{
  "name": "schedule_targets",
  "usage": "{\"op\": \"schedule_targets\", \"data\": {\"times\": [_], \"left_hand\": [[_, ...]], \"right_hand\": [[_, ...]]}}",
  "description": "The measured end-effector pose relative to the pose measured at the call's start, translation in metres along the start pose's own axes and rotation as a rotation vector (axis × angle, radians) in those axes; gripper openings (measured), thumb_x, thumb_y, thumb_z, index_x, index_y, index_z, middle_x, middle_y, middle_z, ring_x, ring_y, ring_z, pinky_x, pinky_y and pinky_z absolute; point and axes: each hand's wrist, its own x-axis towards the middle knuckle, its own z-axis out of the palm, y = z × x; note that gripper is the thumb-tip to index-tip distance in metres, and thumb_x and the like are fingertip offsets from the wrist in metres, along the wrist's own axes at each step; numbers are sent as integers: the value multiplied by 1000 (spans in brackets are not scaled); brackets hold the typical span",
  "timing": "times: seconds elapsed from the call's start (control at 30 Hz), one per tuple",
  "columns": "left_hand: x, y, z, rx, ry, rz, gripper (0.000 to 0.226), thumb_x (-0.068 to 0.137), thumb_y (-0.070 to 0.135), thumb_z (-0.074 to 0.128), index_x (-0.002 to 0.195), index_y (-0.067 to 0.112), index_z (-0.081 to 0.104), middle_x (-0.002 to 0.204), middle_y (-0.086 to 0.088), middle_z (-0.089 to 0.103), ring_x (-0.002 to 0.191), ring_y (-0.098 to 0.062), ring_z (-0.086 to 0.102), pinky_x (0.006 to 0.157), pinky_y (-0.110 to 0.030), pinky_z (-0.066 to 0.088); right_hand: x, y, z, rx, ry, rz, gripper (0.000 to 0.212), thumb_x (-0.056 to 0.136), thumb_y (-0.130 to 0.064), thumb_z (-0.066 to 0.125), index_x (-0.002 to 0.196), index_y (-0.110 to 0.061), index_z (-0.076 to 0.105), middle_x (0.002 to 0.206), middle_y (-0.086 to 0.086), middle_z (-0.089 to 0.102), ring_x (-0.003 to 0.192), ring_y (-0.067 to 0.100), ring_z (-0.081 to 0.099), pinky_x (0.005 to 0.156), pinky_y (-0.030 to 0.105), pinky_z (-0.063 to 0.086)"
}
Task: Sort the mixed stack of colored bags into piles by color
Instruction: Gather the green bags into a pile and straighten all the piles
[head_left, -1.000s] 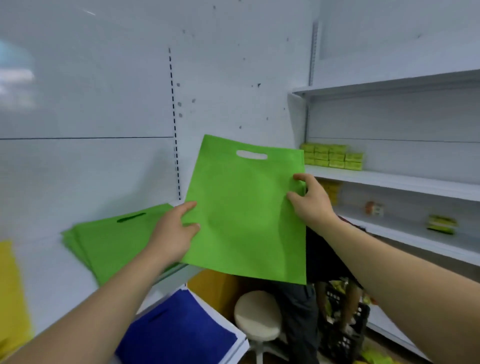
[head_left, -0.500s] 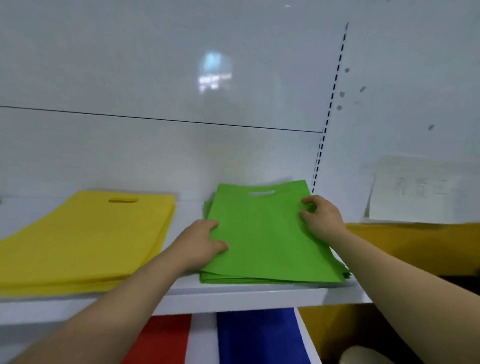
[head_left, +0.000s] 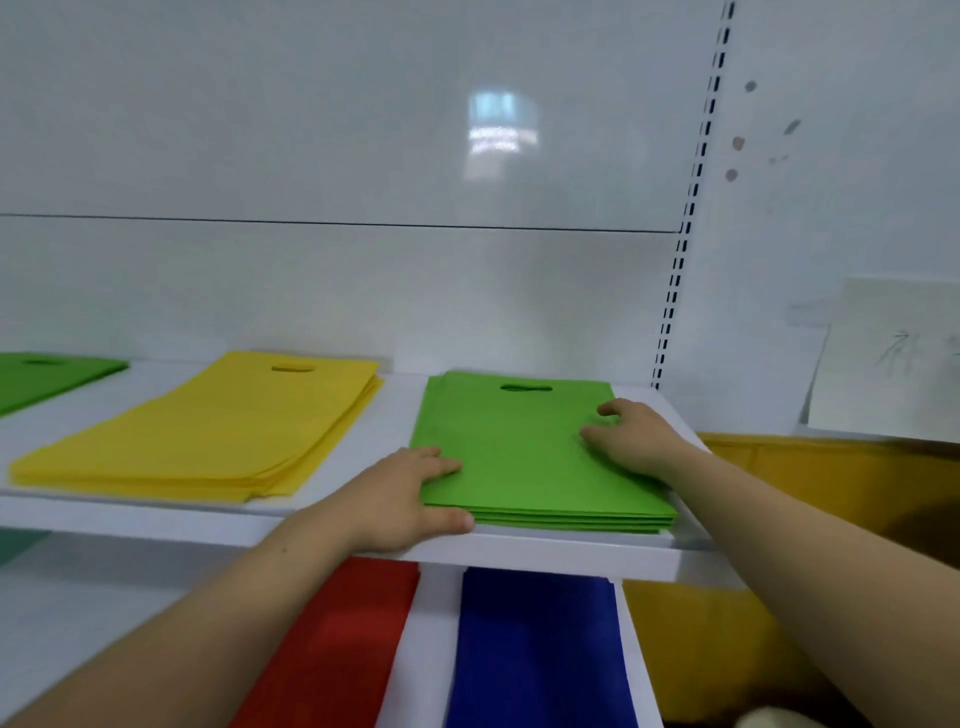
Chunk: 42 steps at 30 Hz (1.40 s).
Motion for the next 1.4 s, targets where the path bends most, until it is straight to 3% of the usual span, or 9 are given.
{"op": "schedule_targets", "data": {"times": [0.2, 0.37, 0.67, 0.97, 1.2, 1.4], "left_hand": [[-4, 6, -6, -17, -26, -64, 91, 70, 66, 64, 146, 29, 31, 157, -1, 18, 143, -12, 19, 111, -20, 13], [-5, 10, -26, 6, 12, -93, 74, 85, 51, 60, 147, 22, 31, 156, 0, 23, 142, -11, 22, 110, -19, 15], [-37, -25, -73, 29, 144, -177, 67, 88, 49, 57, 145, 22, 34, 154, 5, 29, 140, -11, 27, 109, -21, 21], [-116, -133, -126, 40, 235, -272, 67, 88, 48, 58, 146, 24, 34, 154, 5, 28, 141, -11, 25, 110, -21, 19], [-198, -254, -177, 67, 287, -376, 67, 88, 48, 59, 144, 21, 36, 153, 4, 31, 140, -10, 27, 109, -19, 20], [-252, -343, -212, 95, 306, -493, 66, 87, 51, 58, 142, 21, 39, 151, 1, 35, 138, -14, 32, 109, -22, 24]], "right_hand": [[-4, -4, -1, -70, -55, -32, 61, 93, -43, 55, 143, -12, 40, 146, 13, 41, 129, 29, 44, 102, 30, 36], [2, -27, -12, -102, -34, -96, 63, 93, -44, 53, 144, -11, 37, 148, 12, 39, 130, 29, 43, 104, 32, 36], [-1, -112, 3, -111, -53, -272, 62, 96, -44, 49, 146, -9, 35, 149, 11, 38, 136, 27, 37, 107, 30, 31], [-16, -259, 77, -109, -95, -405, 63, 95, -44, 50, 144, -8, 35, 144, 11, 44, 133, 27, 40, 101, 29, 34], [-45, -399, 170, -123, -174, -543, 63, 98, -44, 46, 147, -7, 31, 150, 11, 36, 136, 27, 36, 104, 31, 32], [-60, -489, 242, -118, -228, -575, 62, 96, -46, 47, 145, -10, 35, 142, 11, 47, 132, 26, 41, 100, 29, 35]]}}
